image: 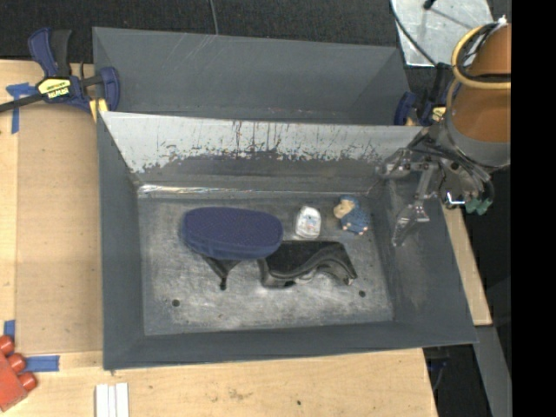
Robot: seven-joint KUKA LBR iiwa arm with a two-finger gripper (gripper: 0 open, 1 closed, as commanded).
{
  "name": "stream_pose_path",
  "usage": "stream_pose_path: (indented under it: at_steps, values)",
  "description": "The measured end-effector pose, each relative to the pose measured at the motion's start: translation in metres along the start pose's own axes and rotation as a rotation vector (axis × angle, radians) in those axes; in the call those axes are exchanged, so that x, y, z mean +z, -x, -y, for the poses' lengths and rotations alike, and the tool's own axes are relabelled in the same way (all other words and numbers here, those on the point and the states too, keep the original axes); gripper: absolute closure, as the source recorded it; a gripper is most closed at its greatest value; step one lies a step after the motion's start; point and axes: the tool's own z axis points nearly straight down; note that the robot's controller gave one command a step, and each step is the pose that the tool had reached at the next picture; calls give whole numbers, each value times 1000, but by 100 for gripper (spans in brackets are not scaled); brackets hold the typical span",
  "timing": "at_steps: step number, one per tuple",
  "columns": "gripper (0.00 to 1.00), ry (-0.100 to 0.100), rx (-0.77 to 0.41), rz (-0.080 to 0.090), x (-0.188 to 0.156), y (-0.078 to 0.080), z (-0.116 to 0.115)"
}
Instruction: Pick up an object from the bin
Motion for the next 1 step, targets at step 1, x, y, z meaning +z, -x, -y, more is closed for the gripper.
stream_pose_path:
  at_steps: [1]
  values:
    - [0,0,20,0,135,55,9]
